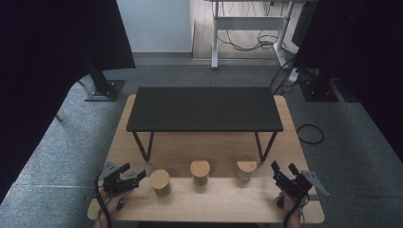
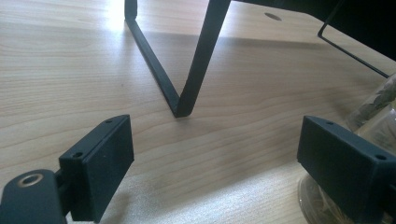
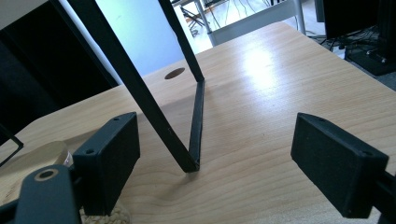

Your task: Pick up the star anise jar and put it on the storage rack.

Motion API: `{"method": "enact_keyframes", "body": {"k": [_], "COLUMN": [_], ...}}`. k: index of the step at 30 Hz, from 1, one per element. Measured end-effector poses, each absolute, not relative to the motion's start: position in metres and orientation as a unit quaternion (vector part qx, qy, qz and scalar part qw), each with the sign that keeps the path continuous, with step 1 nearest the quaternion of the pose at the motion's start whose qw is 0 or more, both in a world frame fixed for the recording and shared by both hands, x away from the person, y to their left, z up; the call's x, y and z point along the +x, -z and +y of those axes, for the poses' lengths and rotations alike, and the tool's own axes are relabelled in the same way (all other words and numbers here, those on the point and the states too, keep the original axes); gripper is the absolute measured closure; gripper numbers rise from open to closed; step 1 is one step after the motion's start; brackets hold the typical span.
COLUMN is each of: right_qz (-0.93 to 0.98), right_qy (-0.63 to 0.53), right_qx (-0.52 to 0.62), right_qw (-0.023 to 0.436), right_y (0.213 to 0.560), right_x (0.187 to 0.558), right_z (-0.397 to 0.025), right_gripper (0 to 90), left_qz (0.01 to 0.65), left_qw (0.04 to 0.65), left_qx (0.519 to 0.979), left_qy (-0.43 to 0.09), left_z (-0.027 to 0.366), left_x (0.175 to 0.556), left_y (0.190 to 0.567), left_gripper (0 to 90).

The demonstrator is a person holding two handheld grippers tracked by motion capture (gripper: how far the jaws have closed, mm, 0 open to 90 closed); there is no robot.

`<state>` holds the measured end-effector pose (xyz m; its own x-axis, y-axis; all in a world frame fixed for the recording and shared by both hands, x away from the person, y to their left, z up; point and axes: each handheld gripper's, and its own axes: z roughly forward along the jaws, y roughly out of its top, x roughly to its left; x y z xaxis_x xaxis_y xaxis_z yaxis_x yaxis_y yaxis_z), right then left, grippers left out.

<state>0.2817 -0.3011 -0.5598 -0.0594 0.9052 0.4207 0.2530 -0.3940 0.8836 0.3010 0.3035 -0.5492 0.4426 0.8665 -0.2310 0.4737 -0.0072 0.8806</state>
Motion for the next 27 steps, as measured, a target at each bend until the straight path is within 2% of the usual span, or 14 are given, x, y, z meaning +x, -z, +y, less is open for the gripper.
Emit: {"method": "enact_keyframes", "body": {"k": [27], "right_qz": [0.459], "right_qy": [-0.566], "right_qx": [0.626], "right_qw": [0.279], "right_y": [0.5609], "right_x": [0.2829], "right_z": [-0.3046], "right_gripper": [14.6], "left_qz": [0.496], "left_qw": [0.502], "left_qx": [0.676], "left_qy": [-0.212], "left_z": [0.3031], "left_x": [0.2964], "left_y": [0.5487], "left_gripper": [9.3]}}
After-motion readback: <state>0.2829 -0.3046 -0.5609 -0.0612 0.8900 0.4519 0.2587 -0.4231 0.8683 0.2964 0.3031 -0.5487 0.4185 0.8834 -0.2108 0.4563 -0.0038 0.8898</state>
